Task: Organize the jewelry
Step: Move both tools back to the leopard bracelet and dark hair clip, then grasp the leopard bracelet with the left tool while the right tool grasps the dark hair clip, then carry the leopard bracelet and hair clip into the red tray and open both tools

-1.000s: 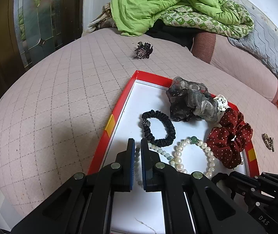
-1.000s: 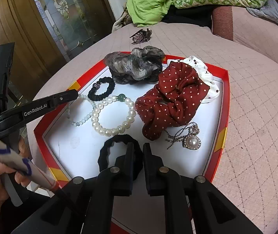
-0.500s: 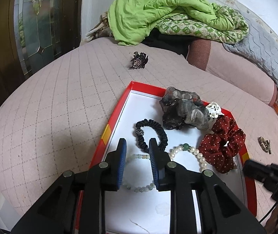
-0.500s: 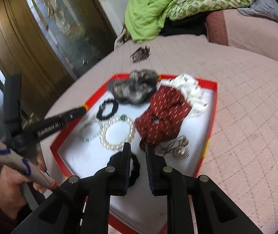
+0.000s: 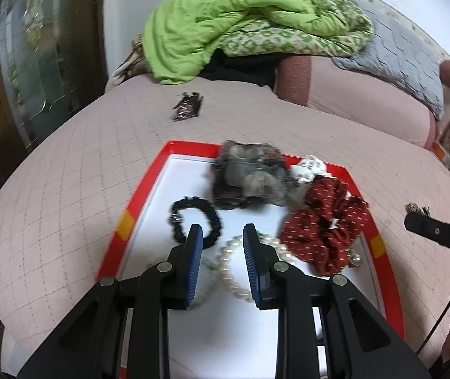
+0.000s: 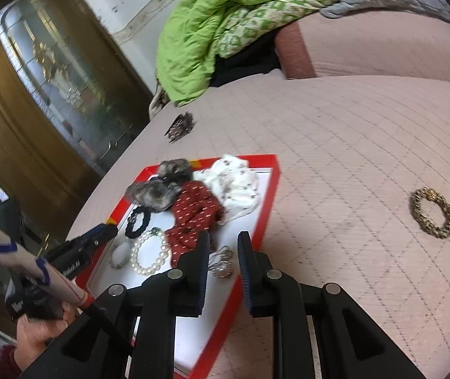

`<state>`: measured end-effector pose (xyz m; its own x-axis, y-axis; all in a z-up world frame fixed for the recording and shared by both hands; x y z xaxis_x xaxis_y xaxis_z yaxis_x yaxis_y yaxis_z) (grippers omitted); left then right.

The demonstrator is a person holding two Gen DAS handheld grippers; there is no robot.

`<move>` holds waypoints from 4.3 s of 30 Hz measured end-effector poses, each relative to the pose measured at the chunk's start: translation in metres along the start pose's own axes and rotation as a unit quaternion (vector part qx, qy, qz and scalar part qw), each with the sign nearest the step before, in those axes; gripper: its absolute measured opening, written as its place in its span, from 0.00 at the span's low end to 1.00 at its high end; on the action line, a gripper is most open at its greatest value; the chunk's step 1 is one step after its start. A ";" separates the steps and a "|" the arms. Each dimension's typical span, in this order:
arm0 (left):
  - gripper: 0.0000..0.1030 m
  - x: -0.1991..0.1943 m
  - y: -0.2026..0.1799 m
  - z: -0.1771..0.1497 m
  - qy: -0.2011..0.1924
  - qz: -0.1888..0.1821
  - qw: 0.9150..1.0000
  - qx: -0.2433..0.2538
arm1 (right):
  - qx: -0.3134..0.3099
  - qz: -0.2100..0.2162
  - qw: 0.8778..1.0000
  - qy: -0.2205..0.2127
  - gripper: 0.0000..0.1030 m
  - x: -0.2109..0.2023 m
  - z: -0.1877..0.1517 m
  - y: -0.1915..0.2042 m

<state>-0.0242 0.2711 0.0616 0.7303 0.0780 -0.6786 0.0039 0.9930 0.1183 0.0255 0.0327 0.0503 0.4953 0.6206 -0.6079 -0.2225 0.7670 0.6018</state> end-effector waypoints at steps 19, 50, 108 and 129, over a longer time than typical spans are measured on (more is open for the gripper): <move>0.29 0.009 -0.100 0.018 -0.011 -0.051 0.996 0.076 | 0.043 -0.045 0.997 -0.041 0.21 -0.055 0.019 -0.072; 0.31 0.019 -0.244 0.040 0.018 -0.172 0.975 0.137 | 0.122 -0.165 0.978 -0.035 0.34 -0.067 0.067 -0.212; 0.06 -0.045 -0.129 0.031 -0.038 -0.130 0.989 0.055 | 0.001 -0.064 0.996 -0.070 0.15 -0.070 0.034 -0.075; 0.06 -0.051 0.005 -0.042 0.007 -0.077 0.994 -0.074 | -0.110 0.035 0.992 0.047 0.15 0.001 -0.069 0.055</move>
<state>-0.0897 0.2758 0.0664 0.7195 -0.0760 -0.6904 0.0139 0.9954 -0.0950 -0.0442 0.0868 0.0469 0.3934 0.6780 -0.6209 -0.4366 0.7321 0.5229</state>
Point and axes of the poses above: each gripper's, at about its wrist camera, not at the fingertips, and x roughly the way its jaws point, y to its left, z to its top, the point moved 2 cm from there along x, roughly the way its jaws point, and after that the axes turned 12 degrees about x, right-handed, at the moved point
